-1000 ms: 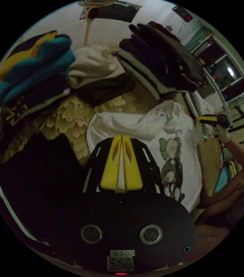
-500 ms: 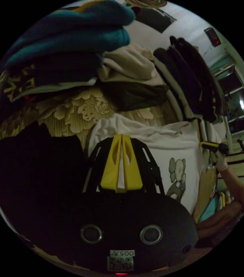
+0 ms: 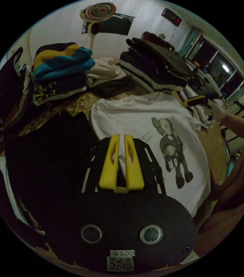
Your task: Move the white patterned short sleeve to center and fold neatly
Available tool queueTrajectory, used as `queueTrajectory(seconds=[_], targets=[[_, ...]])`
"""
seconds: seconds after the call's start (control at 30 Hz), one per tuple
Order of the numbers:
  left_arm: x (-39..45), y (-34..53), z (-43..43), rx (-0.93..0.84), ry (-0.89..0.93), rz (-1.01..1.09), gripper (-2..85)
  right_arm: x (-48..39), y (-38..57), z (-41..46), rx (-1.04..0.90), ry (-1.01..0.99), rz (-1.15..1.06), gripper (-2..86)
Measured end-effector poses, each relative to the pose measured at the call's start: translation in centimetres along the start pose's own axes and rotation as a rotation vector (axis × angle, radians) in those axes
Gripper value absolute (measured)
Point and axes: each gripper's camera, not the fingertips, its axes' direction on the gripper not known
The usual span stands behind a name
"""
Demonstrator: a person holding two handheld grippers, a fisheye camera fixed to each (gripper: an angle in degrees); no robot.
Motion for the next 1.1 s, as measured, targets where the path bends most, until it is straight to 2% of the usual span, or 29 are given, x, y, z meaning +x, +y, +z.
queueTrajectory(seconds=[0.17, 0.4, 0.5, 0.57, 0.73, 0.9, 0.97, 1.1], targets=[[-2.4, 2.9, -1.9, -0.107, -0.147, -0.112, -0.3, -9.7, -4.0, 3.2, -0.109, -0.043, -0.196, -0.9], [-5.0, 5.5, -3.2, -0.033, 0.049, -0.201, -0.7, -21.2, -11.5, 7.6, -0.123, 0.054, -0.318, 0.5], [-6.5, 6.7, -3.5, 0.007, 0.113, -0.256, -0.6, -26.7, -12.7, 10.2, -0.075, 0.112, -0.43, 5.6], [-7.8, 7.6, -3.9, 0.044, 0.165, -0.287, -0.6, -29.8, -12.9, 12.6, -0.108, 0.137, -0.494, 7.7], [-9.3, 8.8, -4.7, 0.077, 0.198, -0.316, -0.6, -36.0, -13.6, 19.0, -0.191, 0.39, -0.62, 8.0], [-9.3, 9.6, -5.5, 0.085, 0.219, -0.311, -0.6, -37.9, -15.4, 20.2, -0.214, 0.444, -0.603, 1.6], [-9.2, 10.1, -6.1, 0.1, 0.217, -0.319, -0.5, -37.8, -16.3, 19.4, -0.202, 0.405, -0.558, -0.2], [-7.7, 10.4, -7.6, 0.158, 0.155, -0.29, 0.0, -36.3, -19.3, 15.6, -0.117, 0.199, -0.351, -1.1]])
